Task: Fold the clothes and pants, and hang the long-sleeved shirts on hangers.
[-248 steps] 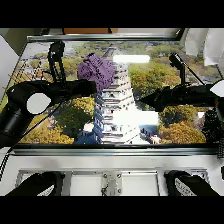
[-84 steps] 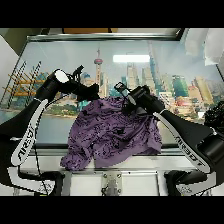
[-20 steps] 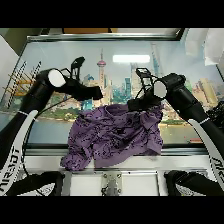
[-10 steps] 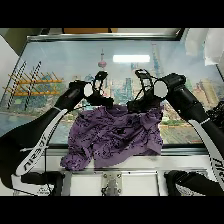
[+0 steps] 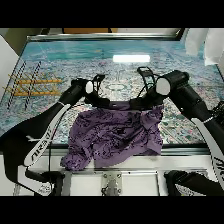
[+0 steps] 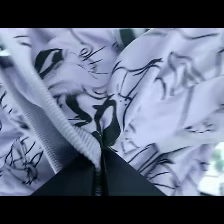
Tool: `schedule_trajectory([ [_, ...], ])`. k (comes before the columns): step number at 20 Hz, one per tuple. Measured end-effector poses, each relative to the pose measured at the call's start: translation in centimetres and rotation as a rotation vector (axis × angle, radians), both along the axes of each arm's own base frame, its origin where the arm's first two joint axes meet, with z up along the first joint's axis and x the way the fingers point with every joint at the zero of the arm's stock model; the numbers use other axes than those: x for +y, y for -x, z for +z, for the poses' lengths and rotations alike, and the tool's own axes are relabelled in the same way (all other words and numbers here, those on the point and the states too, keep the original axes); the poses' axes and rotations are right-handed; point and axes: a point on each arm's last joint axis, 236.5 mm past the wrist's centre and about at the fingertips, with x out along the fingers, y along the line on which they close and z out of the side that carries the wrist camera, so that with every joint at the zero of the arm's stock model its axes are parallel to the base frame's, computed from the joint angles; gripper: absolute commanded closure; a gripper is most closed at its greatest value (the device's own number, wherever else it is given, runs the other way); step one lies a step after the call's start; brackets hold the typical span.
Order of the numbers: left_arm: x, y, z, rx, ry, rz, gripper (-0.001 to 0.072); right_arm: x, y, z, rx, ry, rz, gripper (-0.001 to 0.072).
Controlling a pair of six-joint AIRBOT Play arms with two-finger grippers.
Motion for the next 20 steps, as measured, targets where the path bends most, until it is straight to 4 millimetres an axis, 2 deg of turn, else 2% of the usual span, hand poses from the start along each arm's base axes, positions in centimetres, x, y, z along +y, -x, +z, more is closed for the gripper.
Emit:
schedule_trajectory([
  [2, 0.9, 0.2, 3.8, -0.047, 0.018, 0.009, 0.0689, -1.2, -0.7, 1.9, -0.022, 0.007, -0.018, 0.0693],
  [4, 1.4, 1.8, 8.2, -0.084, 0.033, -0.006, 0.0689, -2.4, -0.4, 3.6, -0.019, 0.023, -0.027, 0.0693],
  [7, 1.3, 6.1, 13.0, -0.096, 0.042, -0.066, 0.0689, -3.8, 1.5, 5.0, 0.024, 0.056, -0.029, 0.0693],
  [9, 0.9, 9.2, 14.7, -0.095, 0.048, -0.105, 0.0689, -4.4, 2.9, 5.5, 0.054, 0.071, -0.024, 0.0693],
  [12, 0.6, 12.6, 14.5, -0.078, 0.059, -0.109, 0.0689, -5.1, 4.4, 5.5, 0.086, 0.088, -0.025, 0.0693],
  [14, 0.6, 13.3, 13.2, -0.064, 0.065, -0.079, 0.0689, -5.3, 4.8, 4.9, 0.104, 0.093, -0.044, 0.0693],
  [16, 0.5, 12.8, 11.7, -0.055, 0.069, -0.043, 0.0689, -5.1, 4.3, 4.3, 0.096, 0.084, -0.070, 0.0693],
  [20, 0.1, 10.5, 9.4, -0.022, 0.076, 0.019, 0.0688, -4.5, 2.9, 3.1, 0.081, 0.068, -0.106, 0.0693],
])
